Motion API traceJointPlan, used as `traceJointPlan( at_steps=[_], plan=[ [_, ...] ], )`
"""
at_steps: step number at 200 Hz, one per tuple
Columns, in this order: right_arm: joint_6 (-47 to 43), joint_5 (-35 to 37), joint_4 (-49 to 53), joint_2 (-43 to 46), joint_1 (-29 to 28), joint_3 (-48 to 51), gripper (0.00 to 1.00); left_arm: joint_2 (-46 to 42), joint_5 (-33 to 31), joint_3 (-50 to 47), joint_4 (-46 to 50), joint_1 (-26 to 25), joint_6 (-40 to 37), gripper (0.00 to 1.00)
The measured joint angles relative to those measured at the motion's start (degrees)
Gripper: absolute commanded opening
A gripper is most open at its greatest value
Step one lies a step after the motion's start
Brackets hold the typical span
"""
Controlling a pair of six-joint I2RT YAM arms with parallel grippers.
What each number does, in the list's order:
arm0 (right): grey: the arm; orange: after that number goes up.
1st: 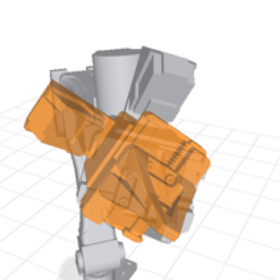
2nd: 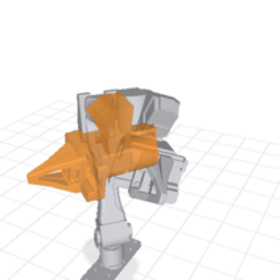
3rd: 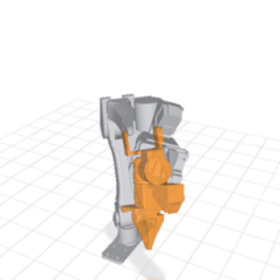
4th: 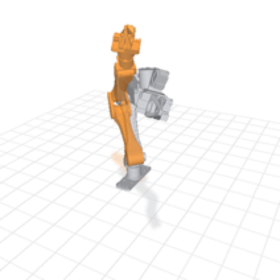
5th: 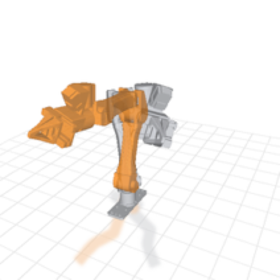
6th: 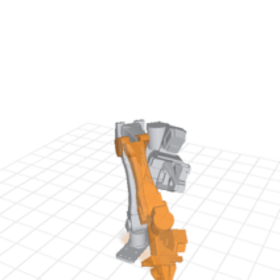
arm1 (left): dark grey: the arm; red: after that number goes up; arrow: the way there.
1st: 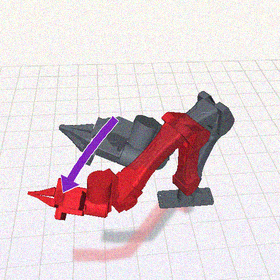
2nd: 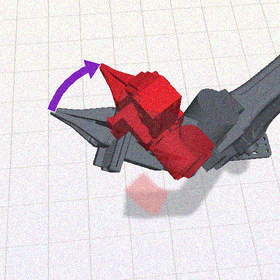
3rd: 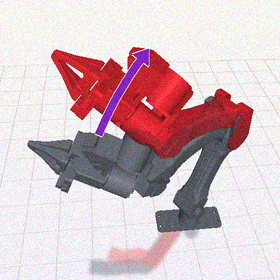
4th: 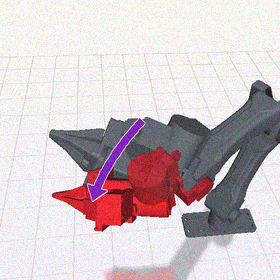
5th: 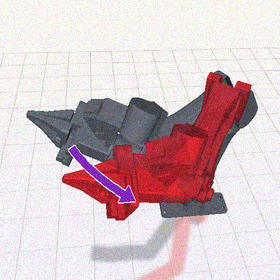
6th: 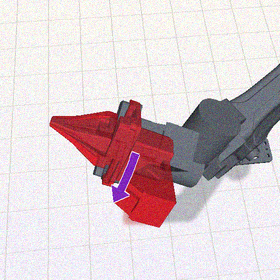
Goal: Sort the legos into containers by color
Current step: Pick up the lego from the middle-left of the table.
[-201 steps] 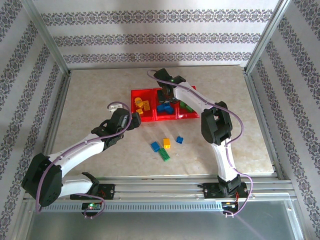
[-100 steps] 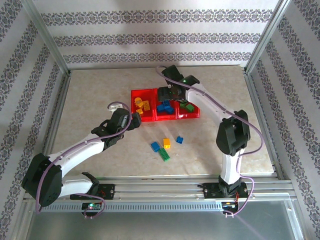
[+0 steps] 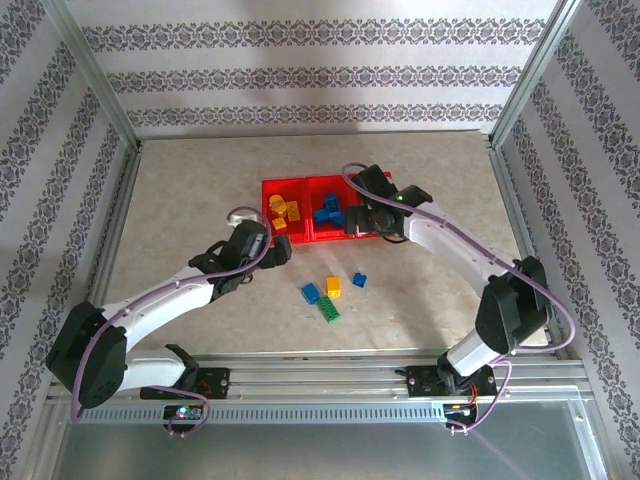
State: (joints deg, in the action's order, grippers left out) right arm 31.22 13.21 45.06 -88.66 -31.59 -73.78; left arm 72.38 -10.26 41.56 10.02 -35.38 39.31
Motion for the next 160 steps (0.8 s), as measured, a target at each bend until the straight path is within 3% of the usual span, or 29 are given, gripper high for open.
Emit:
traceJointPlan(
  at_steps=[92,160],
  plan=[
    [5.6,3.0,-0.1,13.0,3.4,13.0,0.98,11.1,1.3,5.5,6.9,-14.1,1.7,1.0],
    [8.0,3.3,-1.0,18.0,6.6,18.2,0.98,21.5,1.5,13.3,9.9,-15.6,1.7,1.0]
  ],
)
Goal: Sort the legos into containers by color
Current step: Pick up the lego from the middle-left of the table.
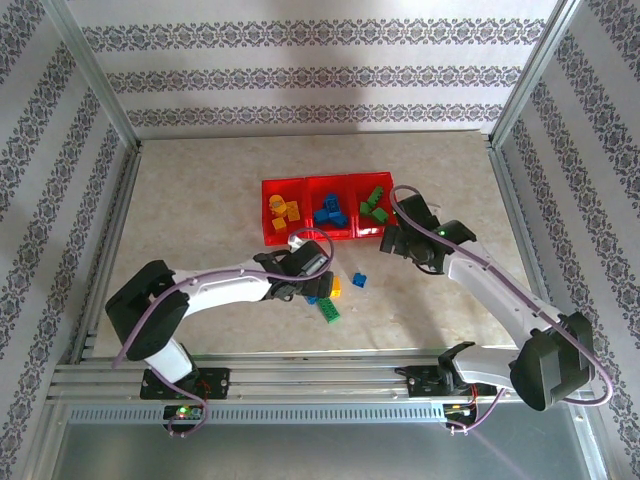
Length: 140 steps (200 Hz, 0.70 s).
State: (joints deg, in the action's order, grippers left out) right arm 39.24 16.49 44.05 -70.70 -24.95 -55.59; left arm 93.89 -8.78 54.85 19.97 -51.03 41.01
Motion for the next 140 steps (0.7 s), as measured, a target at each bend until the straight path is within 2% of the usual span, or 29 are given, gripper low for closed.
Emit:
traceJointPlan(
  at_steps=[89,140],
  plan=[
    [1.2,-1.4,-1.5,0.7,1.6,1.7,0.98,3.1,0.9,2.0,6.6,-0.2,0.0,0.97],
    [1.4,-2.4,-2.3,0.6,1.6,1.7,0.98,2.8,1.2,0.9,8.5,-0.7,0.0,0.89]
  ],
)
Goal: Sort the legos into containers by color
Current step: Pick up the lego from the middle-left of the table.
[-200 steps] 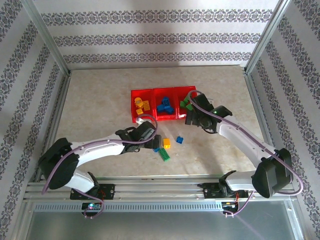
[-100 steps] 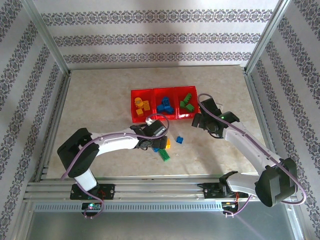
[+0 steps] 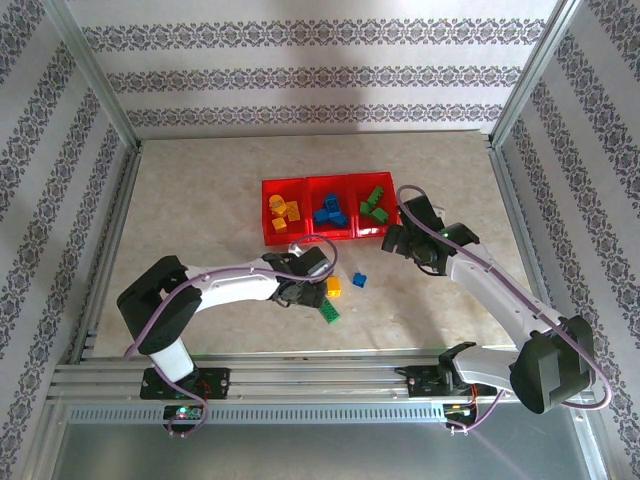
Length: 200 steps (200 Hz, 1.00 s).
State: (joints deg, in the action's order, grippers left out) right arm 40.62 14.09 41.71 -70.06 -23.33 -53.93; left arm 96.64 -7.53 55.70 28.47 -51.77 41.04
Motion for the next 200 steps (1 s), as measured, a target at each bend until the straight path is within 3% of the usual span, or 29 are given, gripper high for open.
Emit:
traceJointPlan(
  at_steps=[102,200],
  plan=[
    [0.2,-0.3,-0.4,0.0,0.0,0.1,0.98,-2.9,-0.2,-3.5,3.1,0.0,0.0,0.76],
    [0.9,-1.1,-1.3,-1.5,0.4,0.2,0.98,-2.6,-0.5,-3.5,2.9,0.0,-0.2,0.71]
  ],
)
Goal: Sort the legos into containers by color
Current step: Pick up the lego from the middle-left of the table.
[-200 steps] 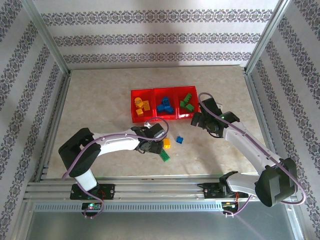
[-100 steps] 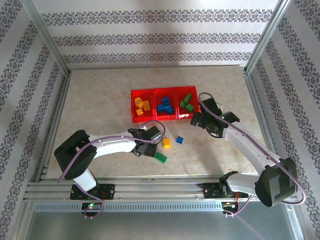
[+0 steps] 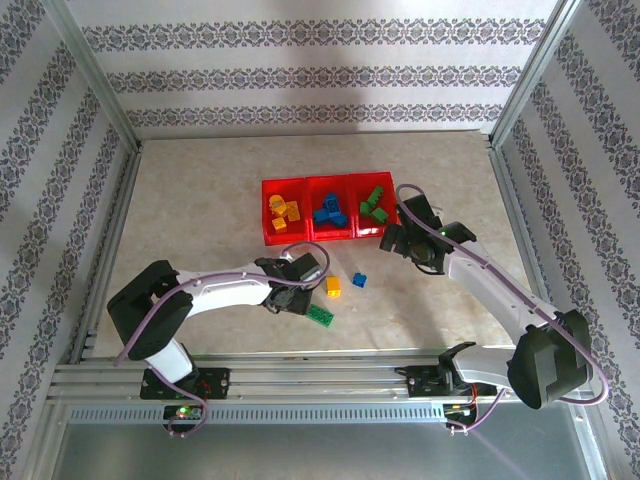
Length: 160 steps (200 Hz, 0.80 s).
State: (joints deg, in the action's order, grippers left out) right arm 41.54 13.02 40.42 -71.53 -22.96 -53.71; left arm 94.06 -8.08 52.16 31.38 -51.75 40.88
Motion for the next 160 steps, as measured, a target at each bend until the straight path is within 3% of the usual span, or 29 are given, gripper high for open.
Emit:
traceJointPlan(
  at_steps=[35,98,160],
  plan=[
    [0.2,0.0,0.0,0.0,0.4,0.0,0.98,0.9,-0.5,0.7,-1.5,0.3,-0.5,0.64],
    [0.6,-0.4,0.0,0.0,0.7,0.7,0.98,1.5,0.4,0.7,-4.0,1.9,-2.3,0.37],
    [1.7,-0.5,-0.3,0.3,0.7,1.4,0.98,1.6,0.6,0.7,-4.8,2.1,-3.0,0.22]
  ],
)
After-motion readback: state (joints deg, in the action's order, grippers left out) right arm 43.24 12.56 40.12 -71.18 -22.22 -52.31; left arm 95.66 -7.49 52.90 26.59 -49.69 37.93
